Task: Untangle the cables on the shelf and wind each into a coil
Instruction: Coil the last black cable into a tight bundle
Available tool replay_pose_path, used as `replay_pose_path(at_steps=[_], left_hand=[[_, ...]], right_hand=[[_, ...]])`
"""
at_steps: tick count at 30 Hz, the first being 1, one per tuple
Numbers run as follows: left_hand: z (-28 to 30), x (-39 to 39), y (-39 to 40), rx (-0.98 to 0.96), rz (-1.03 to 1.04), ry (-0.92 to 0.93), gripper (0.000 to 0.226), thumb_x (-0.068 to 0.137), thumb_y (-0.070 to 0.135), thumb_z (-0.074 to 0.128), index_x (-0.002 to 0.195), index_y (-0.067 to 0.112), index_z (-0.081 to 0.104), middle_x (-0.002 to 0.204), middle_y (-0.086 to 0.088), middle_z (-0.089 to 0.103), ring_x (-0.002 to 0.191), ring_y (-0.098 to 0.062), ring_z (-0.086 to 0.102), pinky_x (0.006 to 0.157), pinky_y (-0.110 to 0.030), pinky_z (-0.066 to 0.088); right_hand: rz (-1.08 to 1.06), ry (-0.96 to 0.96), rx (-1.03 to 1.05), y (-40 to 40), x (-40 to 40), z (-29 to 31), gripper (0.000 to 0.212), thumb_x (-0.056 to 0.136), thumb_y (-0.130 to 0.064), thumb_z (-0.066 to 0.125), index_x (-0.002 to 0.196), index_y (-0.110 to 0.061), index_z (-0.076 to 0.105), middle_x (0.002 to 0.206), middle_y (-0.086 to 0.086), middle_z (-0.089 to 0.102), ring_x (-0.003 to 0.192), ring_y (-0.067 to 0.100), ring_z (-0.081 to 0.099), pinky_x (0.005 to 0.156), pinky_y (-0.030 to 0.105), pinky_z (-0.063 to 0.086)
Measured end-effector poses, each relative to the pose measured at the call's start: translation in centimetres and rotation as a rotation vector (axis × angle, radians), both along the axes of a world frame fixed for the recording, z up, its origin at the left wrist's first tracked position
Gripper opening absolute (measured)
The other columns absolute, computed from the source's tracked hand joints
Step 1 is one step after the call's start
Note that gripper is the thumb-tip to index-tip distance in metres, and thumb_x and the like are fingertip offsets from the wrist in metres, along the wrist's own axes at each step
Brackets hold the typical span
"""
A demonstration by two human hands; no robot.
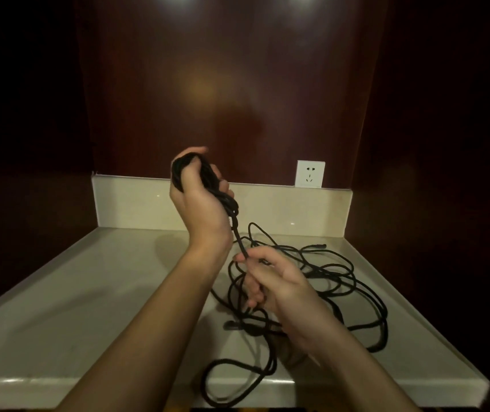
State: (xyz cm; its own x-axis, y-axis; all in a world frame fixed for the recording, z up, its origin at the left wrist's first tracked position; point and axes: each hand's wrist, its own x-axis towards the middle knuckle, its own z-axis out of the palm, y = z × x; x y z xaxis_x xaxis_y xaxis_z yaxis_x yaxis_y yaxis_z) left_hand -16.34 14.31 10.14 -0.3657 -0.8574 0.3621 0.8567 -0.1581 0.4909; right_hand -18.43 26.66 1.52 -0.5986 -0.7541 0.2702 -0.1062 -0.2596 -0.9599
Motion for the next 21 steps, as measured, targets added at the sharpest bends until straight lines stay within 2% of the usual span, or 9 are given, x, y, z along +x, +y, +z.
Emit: replay_pose_path(at_steps=[4, 6, 8, 10, 12, 15, 17, 19, 21], left_hand=[[0.3, -0.5, -0.8, -0.378, 0.318, 0.033, 0.012, 0.092, 0.014, 0.047, 0.095, 0.015, 0.058, 0.074, -0.008, 0.049, 0.063, -0.026, 0.043, 0.054, -0.040, 0.037], [0.6, -0.6, -2.0, -0.576, 0.557, -0.014, 0.013, 0.094, 0.012, 0.048, 0.101, 0.011, 0.059, 0.085, -0.008, 0.054, 0.075, -0.027, 0.051, 0.066, -0.048, 0.044], [1.0, -0.8, -3.5, -0.669, 0.784, -0.089, 0.018, 0.095, 0.010, 0.049, 0.104, 0.001, 0.061, 0.095, -0.006, 0.059, 0.087, -0.019, 0.057, 0.080, -0.042, 0.048], [1.0, -1.0, -4.8, -0.802, 0.915, -0.187, 0.023, 0.095, 0.013, 0.050, 0.108, -0.001, 0.062, 0.099, -0.011, 0.063, 0.091, -0.024, 0.061, 0.082, -0.040, 0.050], [0.1, -1.4, -5.2, -0.967, 0.990, -0.358, 0.030, 0.094, 0.021, 0.050, 0.113, 0.003, 0.064, 0.100, -0.015, 0.063, 0.087, -0.030, 0.062, 0.075, -0.041, 0.050], [-1.3, -1.5, -6.0, -1.018, 1.015, -0.527, 0.038, 0.091, 0.032, 0.047, 0.117, 0.009, 0.063, 0.099, -0.015, 0.061, 0.080, -0.034, 0.060, 0.065, -0.042, 0.048], [-1.4, -0.8, -6.7, -1.000, 1.063, -0.580, 0.039, 0.090, 0.035, 0.046, 0.117, 0.012, 0.062, 0.098, -0.014, 0.060, 0.078, -0.036, 0.060, 0.063, -0.043, 0.048], [-1.3, 0.0, -7.0, -1.027, 1.111, -0.617, 0.036, 0.093, 0.037, 0.048, 0.115, 0.013, 0.062, 0.097, -0.013, 0.059, 0.076, -0.036, 0.060, 0.061, -0.044, 0.050], [-1.4, 0.3, -6.7, -1.144, 1.129, -0.663, 0.036, 0.096, 0.044, 0.047, 0.112, 0.016, 0.063, 0.095, -0.011, 0.059, 0.074, -0.036, 0.062, 0.059, -0.042, 0.051]], right_hand=[[-0.190, 0.515, 0.166, 0.5, -1.7, 1.0, 0.018, 0.104, -0.021, 0.049, 0.113, -0.019, 0.064, 0.055, -0.010, 0.047, 0.055, 0.010, 0.044, 0.056, 0.030, 0.040], [-0.148, 0.562, 0.219, 1.2, -2.5, 1.4, 0.019, 0.104, -0.027, 0.050, 0.111, -0.018, 0.065, 0.054, -0.010, 0.044, 0.051, 0.008, 0.041, 0.051, 0.026, 0.035], [-0.106, 0.493, 0.283, 2.2, -3.4, 2.0, 0.027, 0.102, -0.032, 0.052, 0.104, -0.010, 0.068, 0.056, -0.008, 0.044, 0.050, 0.007, 0.040, 0.048, 0.019, 0.033], [-0.164, 0.455, 0.300, 3.2, -5.4, 2.9, 0.033, 0.099, -0.033, 0.056, 0.097, -0.002, 0.067, 0.056, -0.003, 0.044, 0.049, 0.009, 0.038, 0.048, 0.018, 0.030], [-0.214, 0.546, 0.312, 3.6, -7.3, 3.8, 0.032, 0.099, -0.036, 0.056, 0.094, -0.006, 0.067, 0.054, -0.004, 0.045, 0.049, 0.009, 0.038, 0.049, 0.023, 0.032], [-0.267, 1.001, 0.411, 3.7, -8.7, 3.9, 0.025, 0.099, -0.045, 0.052, 0.105, -0.024, 0.064, 0.060, -0.006, 0.058, 0.053, 0.010, 0.053, 0.056, 0.032, 0.043], [-0.319, 1.345, 0.620, 4.2, -9.8, 3.1, 0.027, 0.098, -0.050, 0.051, 0.117, -0.031, 0.055, 0.071, -0.010, 0.061, 0.068, 0.010, 0.061, 0.066, 0.031, 0.050], [-0.374, 1.526, 0.792, 4.9, -10.4, 2.6, 0.029, 0.100, -0.047, 0.045, 0.119, -0.027, 0.054, 0.092, -0.009, 0.064, 0.084, 0.017, 0.064, 0.075, 0.035, 0.052], [-0.454, 1.669, 0.719, 4.9, -10.0, 1.9, 0.038, 0.101, -0.044, 0.032, 0.112, -0.021, 0.060, 0.097, -0.003, 0.065, 0.077, 0.021, 0.063, 0.069, 0.040, 0.053]])
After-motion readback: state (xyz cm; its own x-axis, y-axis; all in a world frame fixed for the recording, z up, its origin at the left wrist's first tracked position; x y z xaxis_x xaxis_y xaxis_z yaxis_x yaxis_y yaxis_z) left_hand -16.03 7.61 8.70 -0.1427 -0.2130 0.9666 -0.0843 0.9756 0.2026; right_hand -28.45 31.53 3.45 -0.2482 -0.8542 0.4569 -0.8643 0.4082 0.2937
